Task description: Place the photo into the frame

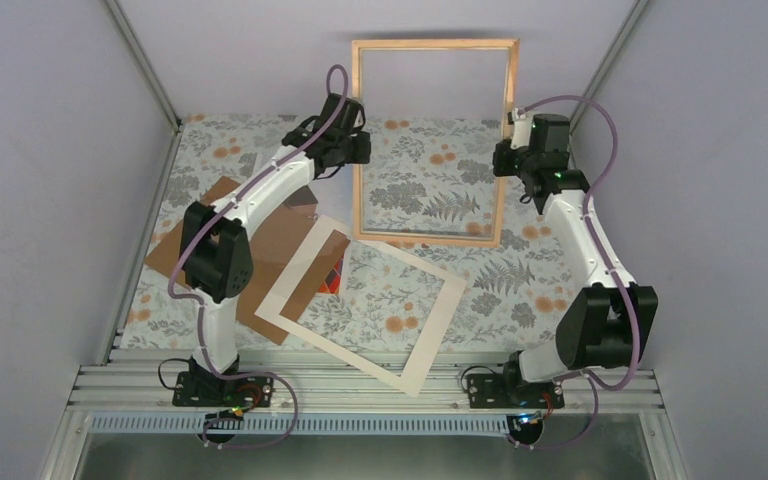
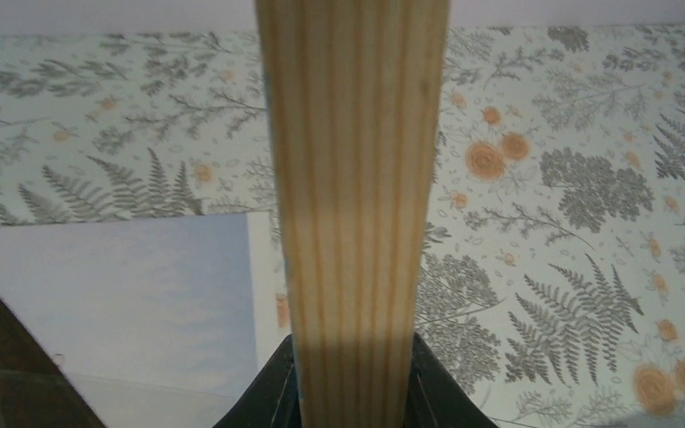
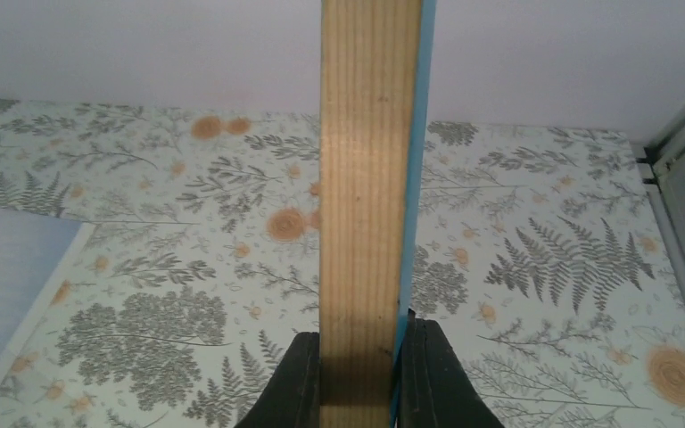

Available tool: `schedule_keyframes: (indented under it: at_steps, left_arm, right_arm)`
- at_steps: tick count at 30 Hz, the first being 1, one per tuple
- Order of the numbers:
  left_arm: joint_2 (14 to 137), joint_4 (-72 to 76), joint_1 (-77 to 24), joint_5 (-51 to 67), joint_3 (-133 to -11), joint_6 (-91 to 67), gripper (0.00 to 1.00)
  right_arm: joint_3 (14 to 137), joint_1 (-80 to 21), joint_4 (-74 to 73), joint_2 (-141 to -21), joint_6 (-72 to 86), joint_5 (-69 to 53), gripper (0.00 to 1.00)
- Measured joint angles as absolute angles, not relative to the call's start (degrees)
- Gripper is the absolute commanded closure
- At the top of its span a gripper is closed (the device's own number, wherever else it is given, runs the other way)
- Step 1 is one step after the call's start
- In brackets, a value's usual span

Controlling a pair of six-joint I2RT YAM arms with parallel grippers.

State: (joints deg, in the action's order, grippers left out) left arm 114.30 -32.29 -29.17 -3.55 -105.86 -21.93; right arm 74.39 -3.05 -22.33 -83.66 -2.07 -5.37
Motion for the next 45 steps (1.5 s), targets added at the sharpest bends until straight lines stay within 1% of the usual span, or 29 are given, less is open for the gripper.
schedule_keyframes:
  at_steps: [1,4,5,7,8,13,18,21,26,28,30,31,33,35,37,40,45]
  left_arm:
    - [114.54,-32.69,-29.47,-3.51,-105.93,-22.31,0.70]
    - [115.92,-32.62,-30.00,-2.48,-107.20,-22.55,0.25]
    - [116.20,-32.14,-29.98,-2.20,-107.61,-22.24,0.16]
    - [116.42,-31.33,-29.67,-1.21,-108.53,-21.37,0.04]
    - [116.42,-30.61,-29.47,-0.56,-108.79,-20.56,0.00]
    - [114.59,-24.97,-27.46,4.93,-106.41,-14.76,0.00]
    - [106.85,-21.12,-21.19,13.23,-96.12,-9.87,0.00]
    - [102.61,-19.49,-16.75,17.47,-90.45,-8.01,0.00]
    - [98.50,-18.22,-12.36,21.67,-83.15,-5.04,0.00]
    - [97.03,-18.22,-10.61,24.14,-79.66,-3.81,0.00]
    - [95.90,-18.39,-8.47,26.20,-77.01,-3.05,0.00]
    - [95.37,-18.55,-7.14,27.16,-75.81,-2.57,0.00]
    - [94.45,-18.83,-4.14,28.99,-73.73,-1.76,0.00]
    - [93.86,-19.31,-1.58,30.17,-72.44,-0.91,0.00]
    - [93.45,-20.12,0.54,31.24,-71.59,-0.10,0.00]
    - [92.79,-22.09,3.64,33.08,-70.57,1.32,0.00]
    - [90.59,-26.06,11.60,35.24,-69.08,3.79,0.00]
  right_arm:
    - [74.35,-2.52,-22.24,-84.07,-1.34,-5.52,0.97]
    - [74.35,-0.62,-22.74,-85.21,-1.10,-6.94,0.97]
    - [74.37,0.16,-23.40,-85.69,-1.85,-7.51,0.97]
    - [74.41,1.67,-25.65,-87.39,-3.33,-8.45,0.97]
    - [74.43,2.46,-26.85,-88.51,-3.64,-9.02,0.97]
    - [74.52,6.85,-31.48,-93.80,-3.20,-12.23,0.97]
    - [74.48,11.14,-33.26,-97.78,-2.83,-15.27,0.97]
    - [74.74,12.88,-33.30,-102.08,-2.79,-17.78,0.96]
    - [77.14,14.41,-35.31,-111.59,-3.27,-20.60,0.96]
    - [77.62,14.72,-36.03,-113.60,-3.49,-20.75,0.96]
    - [77.78,14.81,-36.60,-114.34,-3.70,-20.75,0.94]
    - [77.95,14.83,-36.80,-114.52,-3.84,-20.75,0.90]
    - [78.35,14.90,-36.97,-114.76,-4.19,-20.69,0.67]
    - [78.94,15.14,-36.86,-115.07,-4.84,-20.80,0.50]
    - [80.05,15.53,-36.32,-115.61,-5.72,-20.73,0.39]
    - [80.95,16.19,-35.62,-115.70,-6.35,-20.84,0.30]
    - [81.49,16.47,-35.57,-114.19,-8.64,-23.94,0.19]
